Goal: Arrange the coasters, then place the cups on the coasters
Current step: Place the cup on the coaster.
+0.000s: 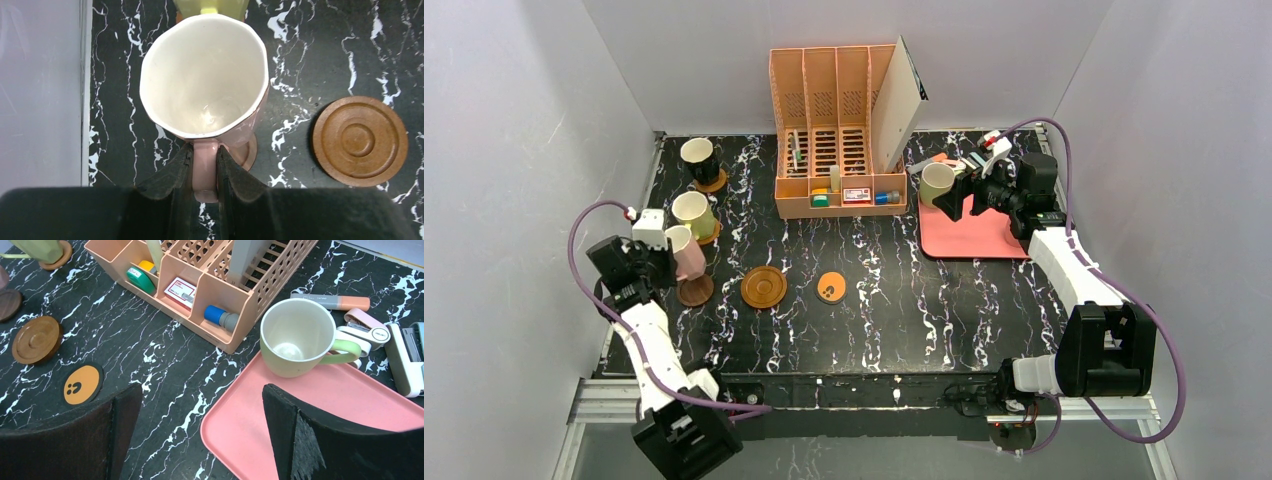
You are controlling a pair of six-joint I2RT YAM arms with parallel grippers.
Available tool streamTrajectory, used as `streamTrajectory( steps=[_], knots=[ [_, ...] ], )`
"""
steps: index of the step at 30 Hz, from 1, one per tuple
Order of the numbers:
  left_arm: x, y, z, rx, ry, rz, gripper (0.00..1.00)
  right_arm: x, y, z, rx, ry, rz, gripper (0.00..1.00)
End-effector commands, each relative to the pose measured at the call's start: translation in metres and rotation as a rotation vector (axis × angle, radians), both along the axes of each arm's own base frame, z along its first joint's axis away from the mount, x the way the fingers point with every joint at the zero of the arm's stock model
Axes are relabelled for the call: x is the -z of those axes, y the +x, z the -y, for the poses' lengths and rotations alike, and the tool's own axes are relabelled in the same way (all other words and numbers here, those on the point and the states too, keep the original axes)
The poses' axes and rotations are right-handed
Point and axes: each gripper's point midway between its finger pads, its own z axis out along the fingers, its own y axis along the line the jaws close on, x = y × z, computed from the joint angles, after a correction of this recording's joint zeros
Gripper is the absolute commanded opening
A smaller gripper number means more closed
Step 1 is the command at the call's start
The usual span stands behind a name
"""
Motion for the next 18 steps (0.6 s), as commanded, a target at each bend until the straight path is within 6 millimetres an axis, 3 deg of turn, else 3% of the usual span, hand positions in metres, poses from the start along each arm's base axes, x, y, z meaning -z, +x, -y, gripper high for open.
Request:
streamTrajectory(
  steps=[1,9,18],
  knots=[
    [-0.015,0.010,-0.006,0.101,0.059,0.082,0.00,-0.020,0.000,-0.002,-0.018,0.022,0.055,0.98],
    [-0.021,0.012,-0.001,0.143,0.128,0.172,0.00,-0.017,0.001,-0.004,-0.022,0.029,0.039,0.98],
    [-0.009,0.013,0.011,0.256,0.074,0.113,0.00,-0.023,-0.001,-0.006,-0.031,0.043,0.044,0.98]
  ],
)
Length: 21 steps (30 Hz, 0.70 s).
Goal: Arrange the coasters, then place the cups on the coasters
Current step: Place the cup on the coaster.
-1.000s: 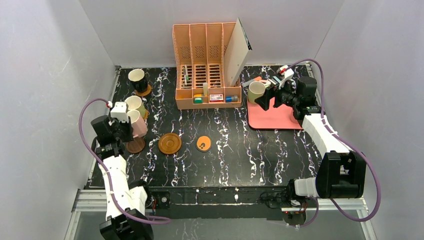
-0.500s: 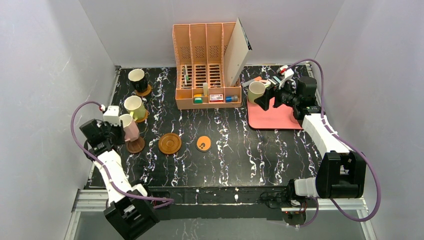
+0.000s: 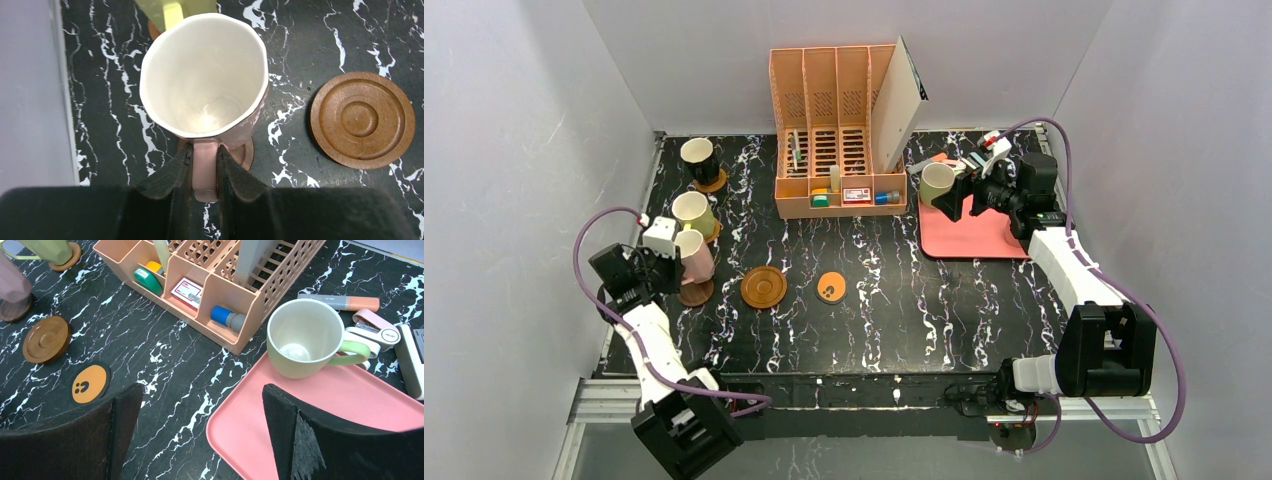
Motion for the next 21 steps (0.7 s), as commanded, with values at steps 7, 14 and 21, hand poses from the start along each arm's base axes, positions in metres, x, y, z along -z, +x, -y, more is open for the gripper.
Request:
streamTrajectory(
  steps=[7,14,21],
  knots=[
    [-0.023,0.006,-0.003,0.074,0.084,0.114,0.00,-0.023,0.002,-0.004,-0.017,0.027,0.055,0.98],
    [-0.014,-0.009,-0.018,0.095,-0.052,0.122,0.00,-0.023,0.003,-0.002,-0.006,0.019,0.059,0.98],
    [-0.009,-0.028,0.005,0.254,-0.066,0.124,0.00,-0.022,0.003,-0.002,-0.006,0.020,0.056,0.98]
  ],
)
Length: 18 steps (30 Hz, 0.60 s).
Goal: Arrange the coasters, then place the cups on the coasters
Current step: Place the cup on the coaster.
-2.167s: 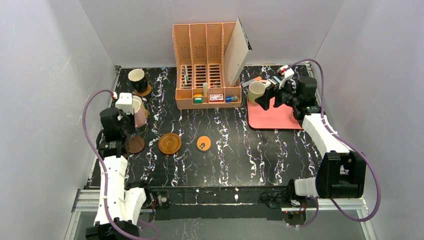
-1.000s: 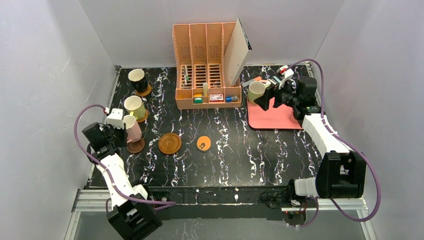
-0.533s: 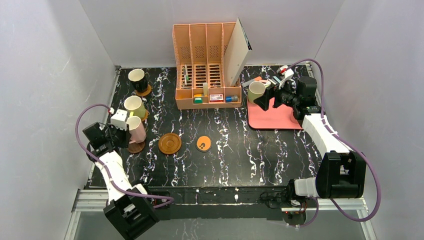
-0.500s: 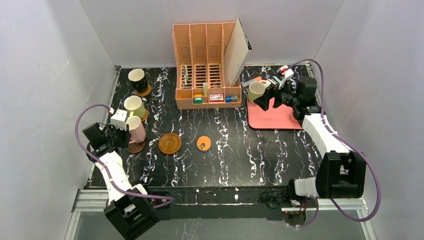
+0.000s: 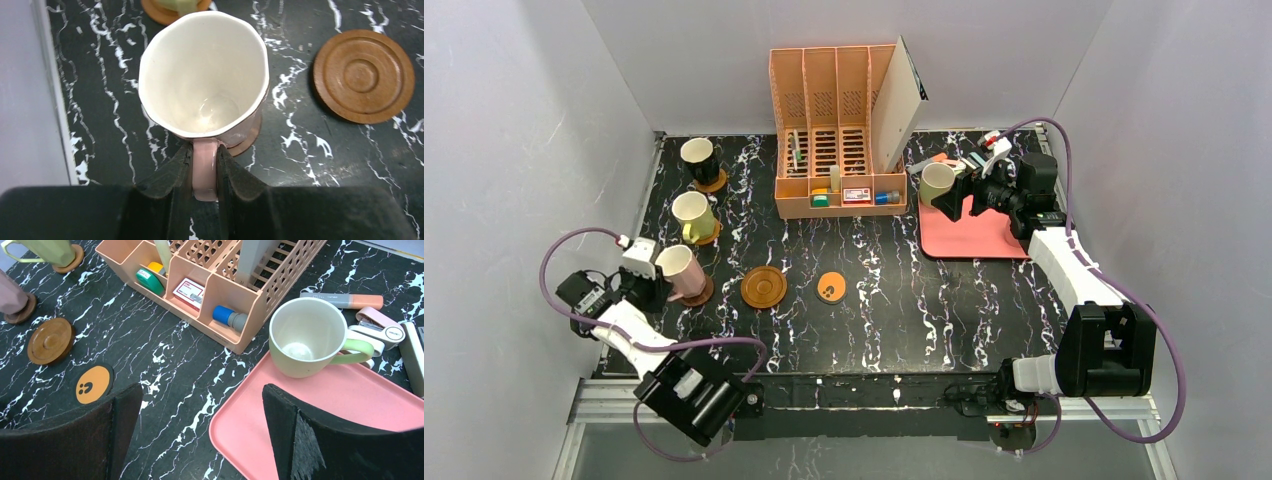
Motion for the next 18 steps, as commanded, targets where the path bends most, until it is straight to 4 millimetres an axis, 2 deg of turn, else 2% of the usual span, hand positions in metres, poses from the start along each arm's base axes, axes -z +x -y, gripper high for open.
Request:
streamTrajectory(
  steps=[1,5,13,18],
  knots=[
    [-0.028,0.002,0.031,0.187,0.020,0.145,0.00,-0.022,0.004,-0.001,-0.007,0.007,0.068,0.98],
    [-0.030,0.003,0.030,0.165,0.063,0.178,0.00,-0.023,0.003,-0.001,-0.007,0.006,0.073,0.98],
    [-0.027,0.010,0.006,0.046,0.107,0.182,0.00,-0.026,0.002,-0.001,-0.011,0.007,0.081,0.98],
    [-0.020,0.007,0.011,0.073,0.111,0.179,0.00,-0.026,0.002,-0.001,-0.011,0.007,0.079,0.98]
  ],
)
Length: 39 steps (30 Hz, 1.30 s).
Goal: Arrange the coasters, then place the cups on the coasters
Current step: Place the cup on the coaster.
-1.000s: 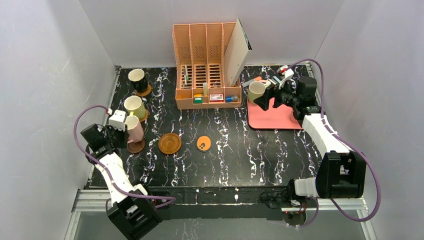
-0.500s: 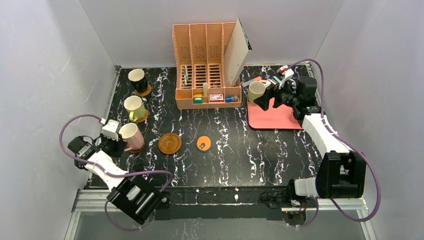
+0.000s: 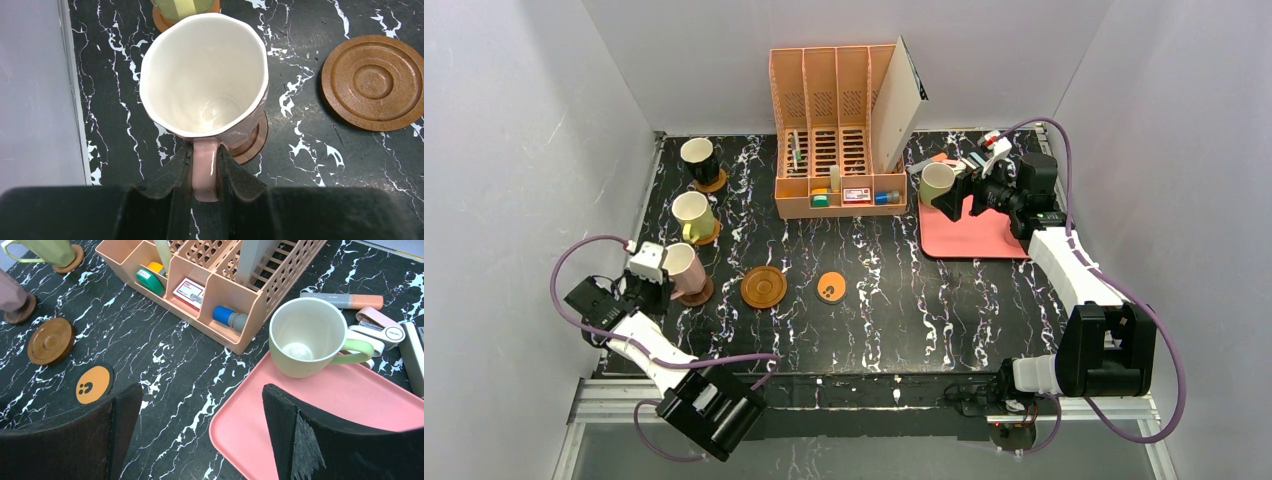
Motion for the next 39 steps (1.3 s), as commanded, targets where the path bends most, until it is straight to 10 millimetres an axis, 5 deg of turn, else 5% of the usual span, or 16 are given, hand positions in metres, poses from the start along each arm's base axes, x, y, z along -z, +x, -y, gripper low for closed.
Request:
streamTrajectory(
  steps=[1,20,39],
  knots=[
    [-0.013,0.007,0.006,0.063,0.028,0.084,0.00,-0.026,0.002,-0.001,-0.011,0.007,0.079,0.98],
    [0.008,-0.003,0.010,0.090,0.041,0.020,0.00,-0.027,0.001,-0.001,-0.011,0.004,0.085,0.98],
    [0.002,-0.010,0.013,0.090,0.082,0.010,0.16,-0.029,0.000,-0.001,-0.012,0.005,0.090,0.98]
  ],
)
